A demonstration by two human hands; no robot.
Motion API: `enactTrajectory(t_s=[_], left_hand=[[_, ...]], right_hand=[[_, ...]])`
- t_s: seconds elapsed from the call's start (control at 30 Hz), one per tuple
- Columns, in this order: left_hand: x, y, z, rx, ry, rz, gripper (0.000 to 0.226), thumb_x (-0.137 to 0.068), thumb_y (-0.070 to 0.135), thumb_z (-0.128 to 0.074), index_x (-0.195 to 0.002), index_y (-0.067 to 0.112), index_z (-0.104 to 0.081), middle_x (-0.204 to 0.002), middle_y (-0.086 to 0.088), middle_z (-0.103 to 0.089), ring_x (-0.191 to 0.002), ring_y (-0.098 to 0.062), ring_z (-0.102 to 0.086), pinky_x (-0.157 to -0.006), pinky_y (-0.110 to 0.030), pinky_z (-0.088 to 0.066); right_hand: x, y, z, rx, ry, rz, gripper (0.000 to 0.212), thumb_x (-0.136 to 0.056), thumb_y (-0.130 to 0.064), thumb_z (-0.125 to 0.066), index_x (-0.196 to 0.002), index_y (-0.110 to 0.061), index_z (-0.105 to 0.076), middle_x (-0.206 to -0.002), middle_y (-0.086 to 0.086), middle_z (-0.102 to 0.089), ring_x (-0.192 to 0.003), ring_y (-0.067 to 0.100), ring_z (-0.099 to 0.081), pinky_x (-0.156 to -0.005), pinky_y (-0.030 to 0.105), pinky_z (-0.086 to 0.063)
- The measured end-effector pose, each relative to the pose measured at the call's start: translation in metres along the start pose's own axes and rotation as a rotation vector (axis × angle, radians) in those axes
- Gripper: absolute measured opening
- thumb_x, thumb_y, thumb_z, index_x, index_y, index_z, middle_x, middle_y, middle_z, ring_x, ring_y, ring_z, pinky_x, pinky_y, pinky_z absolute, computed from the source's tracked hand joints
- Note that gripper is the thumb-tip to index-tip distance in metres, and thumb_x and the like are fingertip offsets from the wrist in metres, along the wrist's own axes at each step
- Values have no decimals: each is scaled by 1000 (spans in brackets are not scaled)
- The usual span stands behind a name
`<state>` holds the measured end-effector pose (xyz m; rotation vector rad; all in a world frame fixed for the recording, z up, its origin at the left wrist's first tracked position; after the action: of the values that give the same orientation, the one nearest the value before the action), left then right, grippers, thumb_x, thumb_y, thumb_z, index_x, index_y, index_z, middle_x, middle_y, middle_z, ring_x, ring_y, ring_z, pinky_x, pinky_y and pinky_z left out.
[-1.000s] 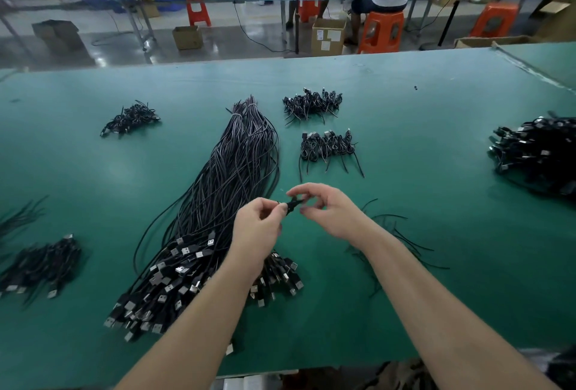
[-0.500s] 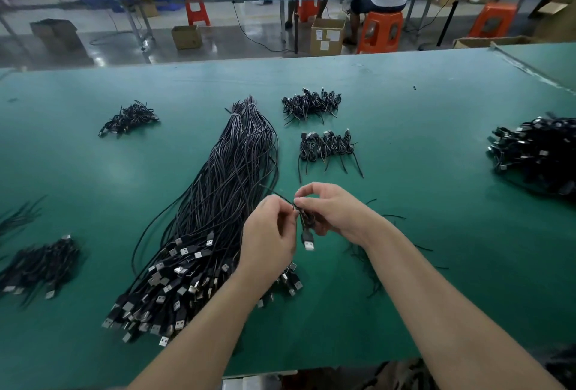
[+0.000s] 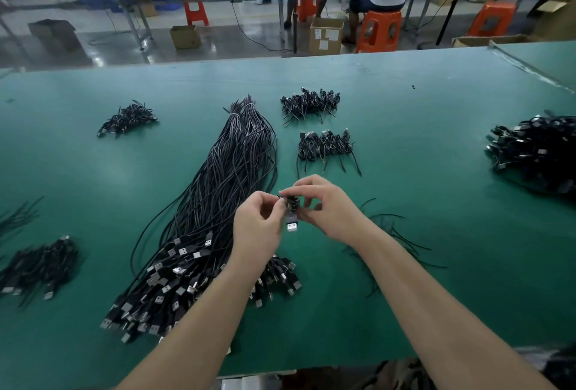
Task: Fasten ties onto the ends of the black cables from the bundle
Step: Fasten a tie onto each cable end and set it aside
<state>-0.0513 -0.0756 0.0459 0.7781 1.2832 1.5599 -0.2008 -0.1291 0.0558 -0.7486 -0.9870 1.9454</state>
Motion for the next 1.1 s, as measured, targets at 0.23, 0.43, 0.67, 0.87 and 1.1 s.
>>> enactTrajectory(t_s=[0.23, 0.43, 0.67, 0.87, 1.1], left_hand=[[2, 11, 1, -51, -55, -92, 13, -96, 11, -67, -83, 11, -66, -69, 2, -64, -55, 0, -51, -52, -18, -45], [10, 20, 1, -231, -48, -316, 12, -95, 6, -65, -85, 12, -62, -80, 4, -63, -76, -13, -60, -71, -32, -53], [15, 23, 0, -430, -20, -507, 12, -95, 6, -63, -85, 12, -61, -85, 7, -59, -79, -21, -54, -73, -38, -48], [4, 14, 3, -213, -62, -244, 8, -96, 20, -68, -90, 25, -64, -81, 11, -64, -74, -7, -57, -66, -17, -48], [-1, -12, -3, -217, -286, -9, 23, -98, 41, -61, -82, 30, -74, -73, 19, -72, -60, 3, -58, -58, -14, -44]], right_hand=[[5, 5, -2, -232, -53, -142, 10, -97, -25, -66, -93, -24, -76, -72, -10, -71, -68, 9, -62, -72, 34, -54], [8, 3, -5, -536, -150, -322, 29, -100, -29, -61, -90, -6, -75, -71, 4, -67, -58, 17, -58, -61, 27, -53], [10, 6, -7, -658, -183, -422, 32, -96, -36, -65, -87, -8, -78, -81, 15, -63, -55, 18, -58, -57, 27, -53], [8, 9, -3, -600, -119, -352, 29, -97, -28, -66, -102, -1, -74, -83, 8, -71, -61, 16, -62, -63, 27, -55], [4, 18, -3, -641, 116, -370, 17, -100, -20, -62, -101, -10, -76, -82, 4, -73, -62, 13, -63, -66, 27, -59]])
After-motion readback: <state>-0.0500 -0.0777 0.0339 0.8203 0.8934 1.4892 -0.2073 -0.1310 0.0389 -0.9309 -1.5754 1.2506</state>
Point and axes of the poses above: each hand's wrist, its own x-axis away from the middle knuckle, its own z-axis out of the back of the hand, y = z × x, the point moved 4 cm from there along -x, towards the middle knuckle
